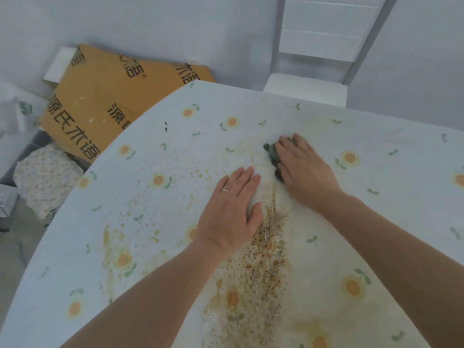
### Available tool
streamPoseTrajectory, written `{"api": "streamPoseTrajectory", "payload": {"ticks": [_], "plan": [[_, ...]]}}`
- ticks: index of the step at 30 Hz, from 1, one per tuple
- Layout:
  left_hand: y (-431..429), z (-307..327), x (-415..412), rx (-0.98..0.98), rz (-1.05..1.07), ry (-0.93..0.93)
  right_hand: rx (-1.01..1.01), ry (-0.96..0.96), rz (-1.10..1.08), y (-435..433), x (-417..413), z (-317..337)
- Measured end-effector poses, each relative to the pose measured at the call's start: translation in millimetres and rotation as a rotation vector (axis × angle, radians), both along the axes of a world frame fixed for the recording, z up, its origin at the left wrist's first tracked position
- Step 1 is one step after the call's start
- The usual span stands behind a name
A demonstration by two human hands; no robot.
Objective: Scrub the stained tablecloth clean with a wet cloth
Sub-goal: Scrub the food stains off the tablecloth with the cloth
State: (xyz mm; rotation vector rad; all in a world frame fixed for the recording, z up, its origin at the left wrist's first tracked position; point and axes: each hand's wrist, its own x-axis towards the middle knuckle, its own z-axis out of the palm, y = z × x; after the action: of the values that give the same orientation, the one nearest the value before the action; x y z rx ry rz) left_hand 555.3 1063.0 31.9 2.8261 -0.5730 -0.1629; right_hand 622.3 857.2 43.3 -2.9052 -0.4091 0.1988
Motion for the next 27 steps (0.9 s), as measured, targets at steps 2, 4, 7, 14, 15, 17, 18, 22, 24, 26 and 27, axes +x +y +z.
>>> {"api": "streamPoseTrajectory", "payload": {"ticks": [2,4,7,14,15,17,18,22,24,26,27], "plan": [[-0.7,0.2,-0.1,-0.013,0.007,0.002,-0.025,0.002,0.022,-5.5,-13.9,-3.6],[-1.1,0.2,-0.2,-0.008,0.005,0.002,-0.047,-0.011,-0.030,-9.2,3.4,-7.0],[-1.1,0.8,0.6,0.001,0.004,0.007,-0.008,-0.029,-0.219,-3.1,55.0,-9.0],[-2.2,0.6,1.8,-0.002,0.006,-0.009,0.040,-0.002,-0.178,2.3,37.3,-6.2],[-2.4,0.8,2.2,-0.003,0.005,-0.015,0.031,-0.005,-0.138,0.4,10.8,-5.0],[-1.5,1.4,2.8,-0.018,0.006,-0.009,-0.004,0.014,-0.071,-2.0,-33.8,-5.0],[-1.1,1.4,3.1,-0.029,0.011,-0.007,-0.015,0.012,-0.058,-3.7,-42.2,-6.4],[-0.2,0.7,0.9,-0.034,0.006,-0.011,0.007,-0.034,-0.093,-5.8,6.6,-9.4],[0.2,0.5,1.2,-0.030,0.009,-0.018,0.035,-0.041,-0.157,-2.2,51.2,-11.8],[0.1,-0.9,2.1,-0.024,0.013,-0.023,0.047,-0.033,-0.221,3.7,80.8,-12.5],[0.3,-1.8,1.5,-0.023,0.013,-0.022,0.046,-0.035,-0.248,7.0,83.5,-13.4]]}}
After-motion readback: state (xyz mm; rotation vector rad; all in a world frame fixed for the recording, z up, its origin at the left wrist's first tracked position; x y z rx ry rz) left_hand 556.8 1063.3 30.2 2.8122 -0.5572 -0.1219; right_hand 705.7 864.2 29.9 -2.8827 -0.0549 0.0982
